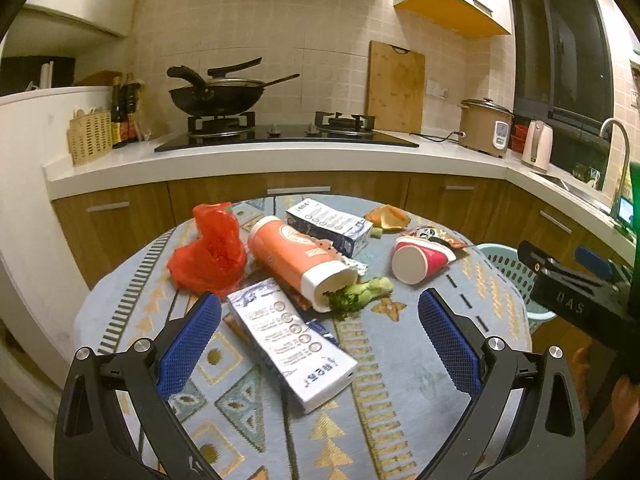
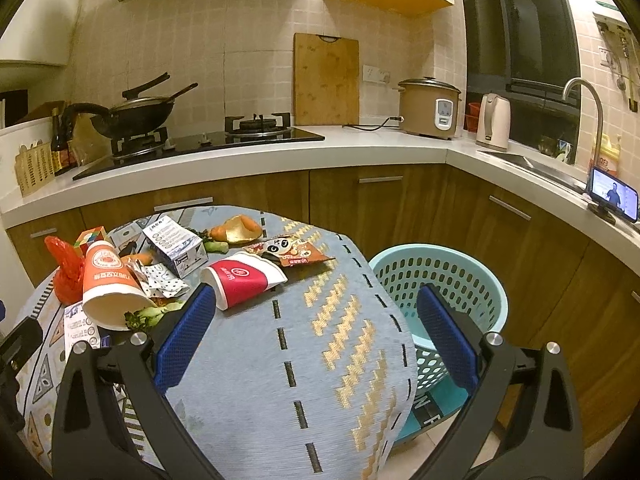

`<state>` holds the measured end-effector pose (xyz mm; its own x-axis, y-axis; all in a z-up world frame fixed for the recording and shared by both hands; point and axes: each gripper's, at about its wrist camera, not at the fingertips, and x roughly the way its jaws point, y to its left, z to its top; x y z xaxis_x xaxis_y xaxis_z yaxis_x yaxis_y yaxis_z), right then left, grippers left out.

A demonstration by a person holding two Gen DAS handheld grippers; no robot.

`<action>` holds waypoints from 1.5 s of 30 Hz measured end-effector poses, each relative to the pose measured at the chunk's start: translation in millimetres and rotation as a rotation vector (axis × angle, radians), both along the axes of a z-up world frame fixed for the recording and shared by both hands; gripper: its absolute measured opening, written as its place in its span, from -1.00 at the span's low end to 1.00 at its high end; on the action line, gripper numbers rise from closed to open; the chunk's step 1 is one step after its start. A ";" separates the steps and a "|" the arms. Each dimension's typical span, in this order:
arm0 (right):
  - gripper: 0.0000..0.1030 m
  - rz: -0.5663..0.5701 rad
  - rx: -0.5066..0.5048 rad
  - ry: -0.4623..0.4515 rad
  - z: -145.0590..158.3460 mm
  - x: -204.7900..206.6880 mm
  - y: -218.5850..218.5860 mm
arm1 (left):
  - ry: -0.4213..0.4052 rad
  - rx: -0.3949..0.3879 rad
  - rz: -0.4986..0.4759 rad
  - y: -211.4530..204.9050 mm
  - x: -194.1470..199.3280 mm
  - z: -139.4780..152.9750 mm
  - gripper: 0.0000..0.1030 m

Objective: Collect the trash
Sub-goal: 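Grasp the white milk carton with the left tool while the right tool grasps the orange paper cup, then carry carton and cup to the blue basket and release both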

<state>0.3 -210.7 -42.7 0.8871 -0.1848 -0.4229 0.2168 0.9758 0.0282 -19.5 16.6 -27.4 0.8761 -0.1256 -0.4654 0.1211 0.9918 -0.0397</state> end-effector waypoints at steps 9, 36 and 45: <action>0.47 0.077 0.012 0.048 -15.7 15.4 7.3 | 0.222 -0.084 0.012 -3.4 34.1 -42.2 0.74; 0.18 0.491 -0.040 0.265 -45.6 97.6 98.4 | 0.293 -0.109 0.157 71.2 39.9 -71.7 0.05; 0.18 0.610 -0.110 0.286 -46.6 103.2 120.3 | 0.297 -0.110 0.143 74.5 43.5 -82.1 0.07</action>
